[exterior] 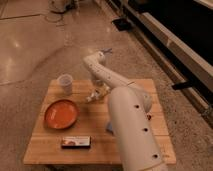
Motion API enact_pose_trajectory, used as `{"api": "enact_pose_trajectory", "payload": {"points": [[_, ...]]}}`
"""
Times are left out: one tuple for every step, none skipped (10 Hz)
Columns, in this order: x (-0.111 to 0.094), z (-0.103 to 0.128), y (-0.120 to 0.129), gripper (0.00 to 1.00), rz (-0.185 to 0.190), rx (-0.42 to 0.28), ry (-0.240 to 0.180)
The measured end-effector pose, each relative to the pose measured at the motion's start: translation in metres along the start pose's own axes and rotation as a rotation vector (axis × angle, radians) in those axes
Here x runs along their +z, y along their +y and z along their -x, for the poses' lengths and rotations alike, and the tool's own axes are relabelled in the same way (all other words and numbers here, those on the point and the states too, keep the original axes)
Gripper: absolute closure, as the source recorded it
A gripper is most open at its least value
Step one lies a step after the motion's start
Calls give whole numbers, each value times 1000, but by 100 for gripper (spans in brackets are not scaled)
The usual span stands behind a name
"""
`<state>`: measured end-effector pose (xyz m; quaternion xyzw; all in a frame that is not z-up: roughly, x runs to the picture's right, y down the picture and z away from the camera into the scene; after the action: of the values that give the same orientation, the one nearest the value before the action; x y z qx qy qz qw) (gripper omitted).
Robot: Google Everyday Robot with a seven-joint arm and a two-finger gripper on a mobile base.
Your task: Place the bottle in the ceramic bowl
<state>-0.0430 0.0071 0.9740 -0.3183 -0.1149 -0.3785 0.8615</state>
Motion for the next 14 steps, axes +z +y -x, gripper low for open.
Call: {"api": "enact_pose_trajectory", "payload": {"points": [[-9,7,2,100,-13,-11,-23],[-23,16,8,100,-31,-28,-53],[-33,24,12,100,-46,-44,-75],[-43,34,19,100,-59,-66,-98],[-63,58,31,100,-81,-127,-136],[-74,73,38,100,-95,-170,-149],[-83,88,46,100,-107,-219,-155],[-92,109,53,100,-120,-283,-157],[-100,133,61,100,-138,-359,-155],[-104,150,63,100,-149,-406,-152],[-108,175,63,100,-165,-471,-149],[-109,195,62,100,-176,-520,-146],[-109,214,59,100,-186,-562,-146],[-110,229,55,100,-194,-594,-147]]}}
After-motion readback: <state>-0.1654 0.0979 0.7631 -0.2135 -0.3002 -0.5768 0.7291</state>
